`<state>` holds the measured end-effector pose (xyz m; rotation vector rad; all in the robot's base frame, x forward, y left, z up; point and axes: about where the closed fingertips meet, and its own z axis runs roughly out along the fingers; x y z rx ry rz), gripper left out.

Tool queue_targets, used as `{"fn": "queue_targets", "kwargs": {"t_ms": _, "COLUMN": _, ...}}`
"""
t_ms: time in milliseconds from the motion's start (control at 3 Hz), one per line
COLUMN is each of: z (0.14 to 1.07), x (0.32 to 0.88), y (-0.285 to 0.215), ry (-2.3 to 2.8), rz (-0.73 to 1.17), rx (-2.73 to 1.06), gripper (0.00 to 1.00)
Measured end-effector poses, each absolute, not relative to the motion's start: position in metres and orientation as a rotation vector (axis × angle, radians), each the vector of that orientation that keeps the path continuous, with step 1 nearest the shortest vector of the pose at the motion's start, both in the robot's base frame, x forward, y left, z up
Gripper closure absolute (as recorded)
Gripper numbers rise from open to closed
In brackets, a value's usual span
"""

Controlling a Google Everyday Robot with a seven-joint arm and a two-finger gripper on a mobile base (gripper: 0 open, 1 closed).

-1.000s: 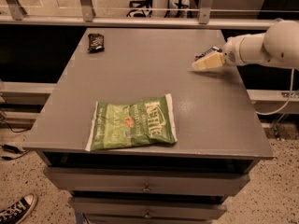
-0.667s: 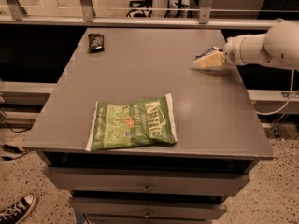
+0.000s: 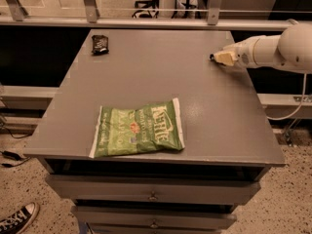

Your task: Move rxbar blueberry near rxbar chocolate

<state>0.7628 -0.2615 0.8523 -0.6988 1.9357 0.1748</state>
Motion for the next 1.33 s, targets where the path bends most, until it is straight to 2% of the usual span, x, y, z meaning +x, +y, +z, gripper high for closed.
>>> {"fn": "queue_targets", "kwargs": {"t_ms": 333, "z": 0.849, "x": 0.755, "y": -0.263, "ry": 1.946, "rz": 0.181, "rx": -0.692, "gripper": 0.88}}
{"fn": "queue_targets", "kwargs": {"t_ms": 667, "z": 0.851, "x": 0.748, "y": -0.265, "ry": 1.947, "rz": 0.181, "rx": -0.686, "gripper": 1.00}}
{"fn": "queue_targets", "kwargs": {"t_ms": 1333, "z": 0.858, "x": 0.757, "y": -0.253, "ry": 1.917, "rz": 0.203, "rx": -0.714, "gripper": 1.00}}
